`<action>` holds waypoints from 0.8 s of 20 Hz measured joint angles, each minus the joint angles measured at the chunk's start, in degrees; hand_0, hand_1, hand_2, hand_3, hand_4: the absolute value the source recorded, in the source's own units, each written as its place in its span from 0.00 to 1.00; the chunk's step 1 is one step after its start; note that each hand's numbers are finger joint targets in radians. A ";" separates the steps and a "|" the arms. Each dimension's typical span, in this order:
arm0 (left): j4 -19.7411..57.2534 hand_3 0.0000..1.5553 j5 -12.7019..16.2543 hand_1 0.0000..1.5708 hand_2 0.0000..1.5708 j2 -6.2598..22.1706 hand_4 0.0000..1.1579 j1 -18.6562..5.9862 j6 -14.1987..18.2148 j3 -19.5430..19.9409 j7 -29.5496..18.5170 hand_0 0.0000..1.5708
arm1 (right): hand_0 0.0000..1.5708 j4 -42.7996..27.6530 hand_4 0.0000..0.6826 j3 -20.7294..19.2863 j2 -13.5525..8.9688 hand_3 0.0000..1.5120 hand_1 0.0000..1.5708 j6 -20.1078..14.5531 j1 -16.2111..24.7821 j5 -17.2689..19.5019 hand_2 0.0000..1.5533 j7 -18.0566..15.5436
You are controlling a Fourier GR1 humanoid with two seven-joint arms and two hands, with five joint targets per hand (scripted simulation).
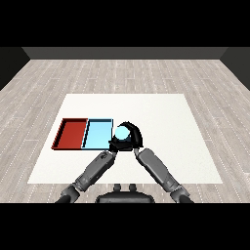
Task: Pick the blue can and put it in the blue box
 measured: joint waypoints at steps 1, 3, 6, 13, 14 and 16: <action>0.40 0.78 2.34 0.91 0.90 0.08 0.54 -0.67 0.66 -0.68 -0.78 0.91 | 0.93 -0.06 0.90 -0.26 -0.05 0.92 0.93 0.19 0.00 -0.55 0.93 -0.45; 0.37 0.95 4.77 1.00 1.00 0.00 0.65 -0.18 -0.28 -0.34 -2.26 1.00 | 0.93 0.16 0.92 -0.77 0.00 0.92 0.93 1.15 0.40 -1.81 0.93 -1.79; 2.37 0.97 8.92 1.00 1.00 0.00 0.81 -1.65 -0.76 -0.45 -4.98 1.00 | 0.93 -1.17 0.92 -0.96 -0.13 0.92 0.93 0.88 0.80 -2.48 0.93 -1.32; 4.49 0.98 12.53 1.00 1.00 0.39 0.95 -2.85 0.27 -2.29 -11.58 1.00 | 0.82 -3.56 0.69 -0.19 -0.29 0.85 0.82 0.57 2.03 -2.21 0.87 0.16; 4.96 0.99 12.79 1.00 1.00 0.31 0.91 -2.95 0.21 -2.22 -12.08 1.00 | 0.74 -3.12 0.58 -0.42 -0.22 0.73 0.74 1.44 2.11 -2.99 0.80 -0.76; 5.83 0.99 11.91 1.00 1.00 0.14 0.97 -2.65 0.01 -1.25 -13.41 1.00 | 0.00 -2.15 0.00 -0.67 -0.06 0.00 0.00 2.43 1.23 -3.53 0.00 -0.18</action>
